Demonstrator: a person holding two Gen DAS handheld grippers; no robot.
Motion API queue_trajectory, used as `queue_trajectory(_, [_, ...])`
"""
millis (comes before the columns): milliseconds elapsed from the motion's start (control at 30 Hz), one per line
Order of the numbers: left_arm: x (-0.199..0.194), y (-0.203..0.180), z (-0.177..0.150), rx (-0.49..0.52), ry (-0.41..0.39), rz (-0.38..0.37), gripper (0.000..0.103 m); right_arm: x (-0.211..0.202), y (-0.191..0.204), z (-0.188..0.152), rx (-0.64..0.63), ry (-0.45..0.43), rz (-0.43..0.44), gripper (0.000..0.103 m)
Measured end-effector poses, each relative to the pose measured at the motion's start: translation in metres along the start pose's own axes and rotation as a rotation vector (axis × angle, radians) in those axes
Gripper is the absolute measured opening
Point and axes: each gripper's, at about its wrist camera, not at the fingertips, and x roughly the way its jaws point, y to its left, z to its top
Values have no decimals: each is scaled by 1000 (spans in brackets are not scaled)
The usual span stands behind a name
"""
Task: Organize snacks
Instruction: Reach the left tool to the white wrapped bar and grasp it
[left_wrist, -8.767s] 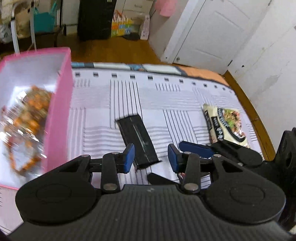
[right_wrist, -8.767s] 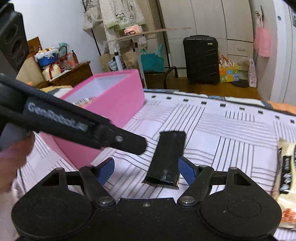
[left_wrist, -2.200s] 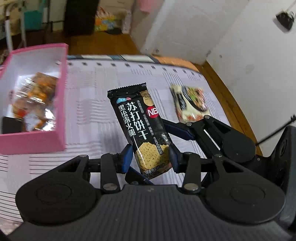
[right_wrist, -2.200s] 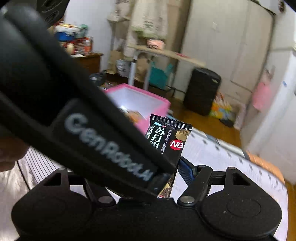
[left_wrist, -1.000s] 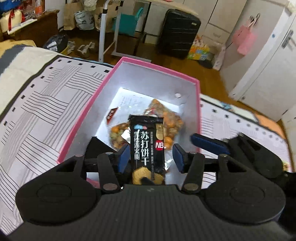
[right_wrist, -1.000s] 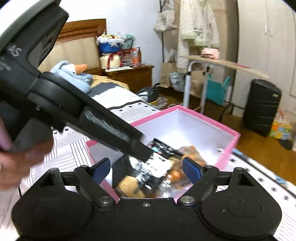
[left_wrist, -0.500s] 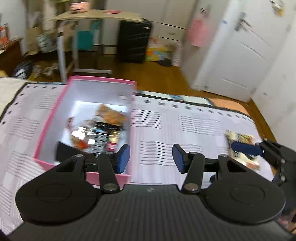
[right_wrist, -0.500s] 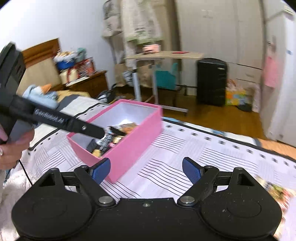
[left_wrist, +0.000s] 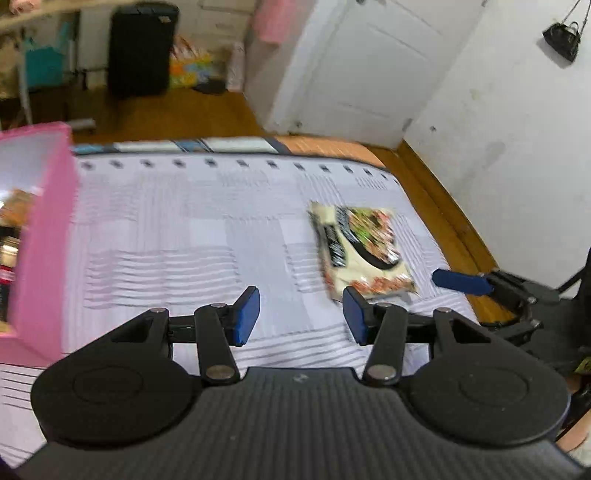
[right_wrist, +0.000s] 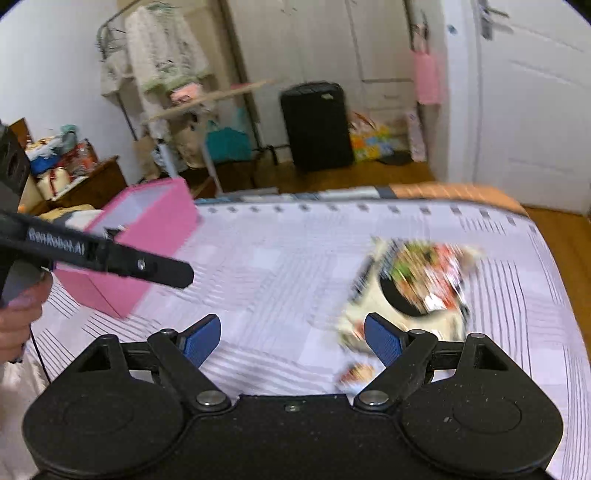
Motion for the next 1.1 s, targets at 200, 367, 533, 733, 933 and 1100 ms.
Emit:
queue_trajectory(200, [66, -14, -14, -47, 95, -78, 46, 20, -30, -35, 20, 18, -125, 89])
queue_trajectory(367, [110, -28, -27, -71, 132, -104, 46, 40, -55, -59, 50, 27, -151, 89])
queue_trajectory(533, [144, -31, -37, -122, 152, -105, 46, 54, -70, -71, 93, 34, -181, 90])
queue_trajectory(733, [170, -37, -46, -159, 180, -127, 40, 60, -67, -79, 74, 13, -148, 92])
queue_trajectory(933, [182, -47, -55, -136, 201, -112, 29, 70, -51, -78, -29, 31, -202, 91])
queue_trajectory(1100, [179, -42, -55, -161, 194, -113, 30, 67, -58, -81, -67, 26, -198, 95])
